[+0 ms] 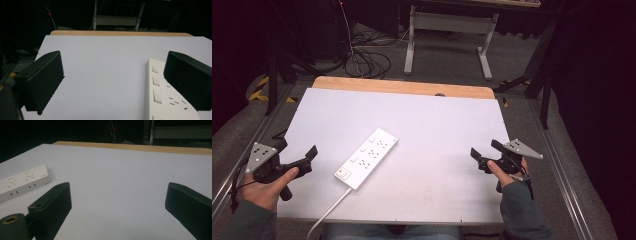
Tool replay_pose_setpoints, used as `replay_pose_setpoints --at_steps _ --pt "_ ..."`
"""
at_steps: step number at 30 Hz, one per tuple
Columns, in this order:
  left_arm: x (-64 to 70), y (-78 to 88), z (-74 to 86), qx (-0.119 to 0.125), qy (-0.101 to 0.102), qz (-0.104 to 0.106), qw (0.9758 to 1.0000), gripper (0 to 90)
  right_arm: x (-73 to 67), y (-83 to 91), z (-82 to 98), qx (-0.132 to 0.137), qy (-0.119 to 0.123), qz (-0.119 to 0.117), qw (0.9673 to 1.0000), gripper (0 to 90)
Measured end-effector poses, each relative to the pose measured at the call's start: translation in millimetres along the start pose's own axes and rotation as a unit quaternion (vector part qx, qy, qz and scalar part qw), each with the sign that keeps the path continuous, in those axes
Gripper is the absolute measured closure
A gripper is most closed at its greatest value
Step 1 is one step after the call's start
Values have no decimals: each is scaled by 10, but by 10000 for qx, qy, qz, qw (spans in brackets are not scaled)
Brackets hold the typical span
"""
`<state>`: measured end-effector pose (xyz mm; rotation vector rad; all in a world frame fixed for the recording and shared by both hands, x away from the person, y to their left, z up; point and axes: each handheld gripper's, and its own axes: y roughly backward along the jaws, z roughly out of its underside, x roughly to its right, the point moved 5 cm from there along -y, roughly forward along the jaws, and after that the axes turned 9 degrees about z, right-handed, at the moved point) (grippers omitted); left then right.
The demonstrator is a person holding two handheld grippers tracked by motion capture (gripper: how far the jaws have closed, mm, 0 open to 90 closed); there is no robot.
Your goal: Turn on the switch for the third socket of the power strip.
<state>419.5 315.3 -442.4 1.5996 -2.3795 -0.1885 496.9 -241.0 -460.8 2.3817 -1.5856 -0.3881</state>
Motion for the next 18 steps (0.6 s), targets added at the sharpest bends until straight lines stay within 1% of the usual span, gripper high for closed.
replay_pose_setpoints --at_steps 9,12,18 --pt "9 -20 -1 -27 -5 16 10000 37 8 17 2 5 -8 21 10000 75" --pt "17 -29 -13 -1 8 14 10000 44 10 28 -1 21 -15 21 10000 77" --pt "18 -42 -16 -23 -20 -24 10000 85 16 36 2 23 -2 30 10000 77"
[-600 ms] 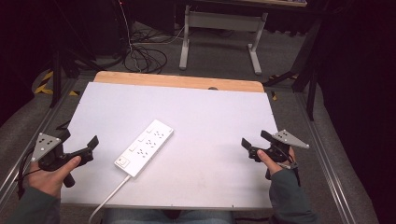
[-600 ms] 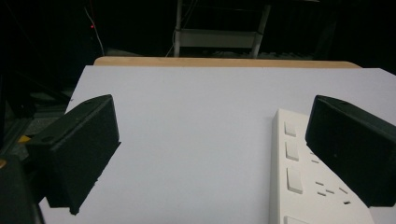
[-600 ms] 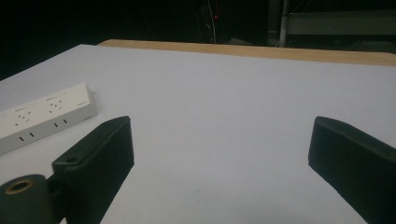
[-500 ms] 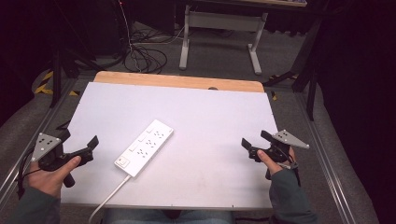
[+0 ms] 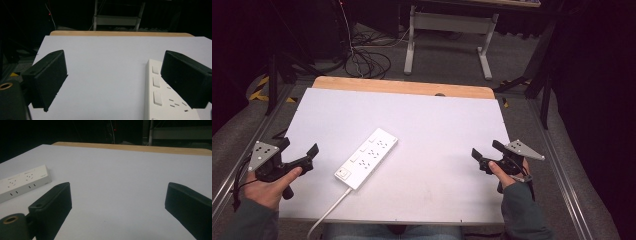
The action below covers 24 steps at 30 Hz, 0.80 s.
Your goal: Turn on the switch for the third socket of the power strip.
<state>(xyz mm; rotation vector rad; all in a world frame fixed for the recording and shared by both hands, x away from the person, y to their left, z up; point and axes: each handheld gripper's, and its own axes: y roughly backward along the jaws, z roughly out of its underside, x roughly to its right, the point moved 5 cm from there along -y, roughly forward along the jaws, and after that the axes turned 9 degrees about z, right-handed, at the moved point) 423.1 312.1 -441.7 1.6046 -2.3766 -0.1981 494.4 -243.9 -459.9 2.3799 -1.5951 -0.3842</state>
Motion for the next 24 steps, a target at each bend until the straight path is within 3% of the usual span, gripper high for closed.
replay_pose_setpoints --at_steps 7,13,18,19,24 --pt "7 -2 3 -34 -13 19 10000 221 -1 4 -3 6 0 -2 10000 77" --pt "15 0 -7 -56 -19 94 9999 442 -1 9 -10 36 -22 2 10000 77" --pt "18 0 -30 -17 -80 109 9999 554 6 16 -9 35 -23 0 10000 78" --pt "17 6 -39 -1 -87 115 9999 629 9 20 -10 40 -24 -1 10000 78" --pt "11 19 -64 78 -92 93 9999 739 6 26 -10 45 -18 12 10000 79"
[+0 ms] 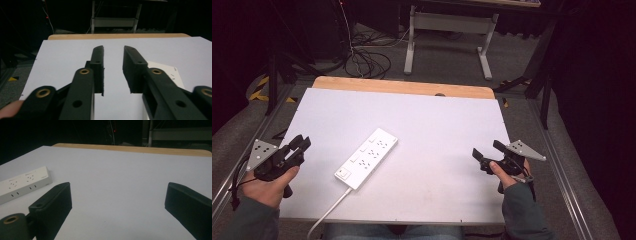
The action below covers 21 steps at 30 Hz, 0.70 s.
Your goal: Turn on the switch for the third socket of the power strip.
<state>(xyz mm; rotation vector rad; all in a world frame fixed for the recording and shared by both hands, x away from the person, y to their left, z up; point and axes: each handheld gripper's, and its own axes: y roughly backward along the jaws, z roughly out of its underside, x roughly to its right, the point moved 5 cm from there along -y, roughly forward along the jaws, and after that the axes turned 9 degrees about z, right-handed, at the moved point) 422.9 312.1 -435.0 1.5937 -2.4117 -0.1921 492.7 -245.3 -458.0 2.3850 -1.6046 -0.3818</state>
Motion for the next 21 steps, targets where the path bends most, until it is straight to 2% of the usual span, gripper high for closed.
replay_pose_setpoints --at_steps 1,8,16,21 --pt "-1 0 -3 3 -6 -4 10000 779 -6 6 -3 9 -28 -16 10000 79" --pt "11 -27 -22 -30 -91 34 9999 898 7 5 -4 13 -41 -14 10000 79" --pt "77 -142 -38 -239 -301 201 9991 900 5 8 1 10 -38 -39 10000 80" --pt "114 -225 -39 -338 -361 265 9984 900 13 13 0 24 -64 -38 10000 81"
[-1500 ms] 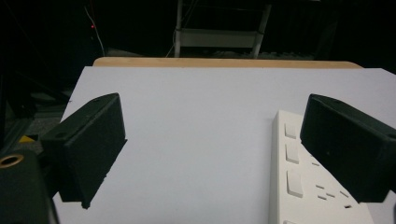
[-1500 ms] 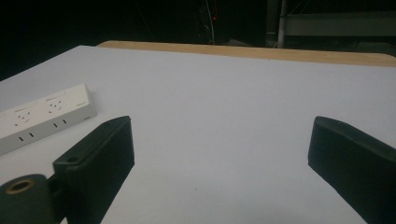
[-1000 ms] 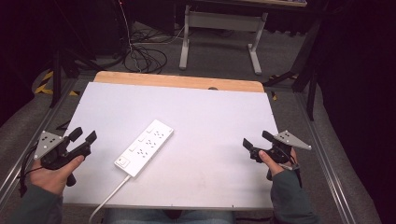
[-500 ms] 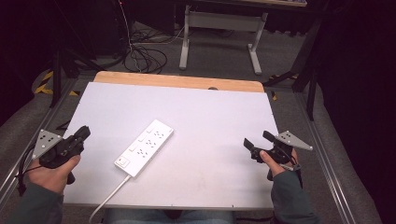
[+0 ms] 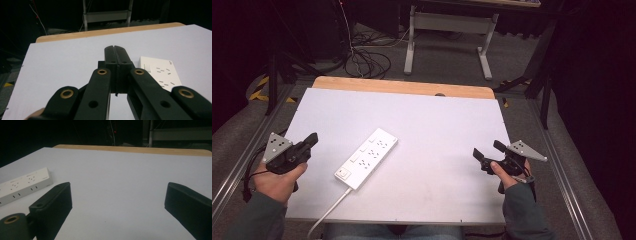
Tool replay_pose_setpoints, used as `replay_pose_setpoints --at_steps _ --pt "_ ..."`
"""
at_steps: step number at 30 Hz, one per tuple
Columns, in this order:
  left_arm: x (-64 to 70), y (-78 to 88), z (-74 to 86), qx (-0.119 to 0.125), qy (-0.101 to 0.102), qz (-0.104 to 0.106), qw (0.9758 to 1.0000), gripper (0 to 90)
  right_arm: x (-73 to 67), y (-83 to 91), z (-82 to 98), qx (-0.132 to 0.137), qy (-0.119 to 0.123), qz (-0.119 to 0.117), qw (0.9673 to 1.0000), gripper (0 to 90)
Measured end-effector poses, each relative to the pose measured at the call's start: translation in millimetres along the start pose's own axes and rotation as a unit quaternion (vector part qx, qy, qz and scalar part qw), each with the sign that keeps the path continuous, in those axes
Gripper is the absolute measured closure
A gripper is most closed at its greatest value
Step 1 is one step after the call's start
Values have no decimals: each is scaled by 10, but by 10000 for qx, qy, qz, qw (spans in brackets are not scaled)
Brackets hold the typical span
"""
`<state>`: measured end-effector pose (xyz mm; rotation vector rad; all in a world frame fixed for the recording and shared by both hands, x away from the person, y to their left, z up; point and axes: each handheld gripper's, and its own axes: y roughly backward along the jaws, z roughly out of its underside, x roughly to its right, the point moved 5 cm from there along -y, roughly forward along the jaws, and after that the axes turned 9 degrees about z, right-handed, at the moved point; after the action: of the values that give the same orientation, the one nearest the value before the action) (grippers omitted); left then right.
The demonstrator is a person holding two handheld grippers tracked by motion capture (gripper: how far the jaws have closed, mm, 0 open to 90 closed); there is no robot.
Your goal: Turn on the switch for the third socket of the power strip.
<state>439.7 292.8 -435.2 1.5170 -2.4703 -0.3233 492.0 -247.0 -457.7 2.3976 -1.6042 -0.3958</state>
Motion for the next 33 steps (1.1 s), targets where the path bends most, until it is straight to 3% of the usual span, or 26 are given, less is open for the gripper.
replay_pose_setpoints --at_steps 14,22,30,33 --pt "89 -344 -102 -196 -57 181 9996 900 8 4 -8 31 -21 -9 10000 83" --pt "231 -598 -162 -345 -165 405 9984 900 -7 -7 -3 9 -11 -25 10000 84" --pt "342 -862 -164 -674 -263 501 9961 900 -4 0 -6 26 -40 -30 10000 84" --pt "376 -969 -169 -875 -365 580 9938 900 -3 4 -8 36 -49 -40 10000 84"
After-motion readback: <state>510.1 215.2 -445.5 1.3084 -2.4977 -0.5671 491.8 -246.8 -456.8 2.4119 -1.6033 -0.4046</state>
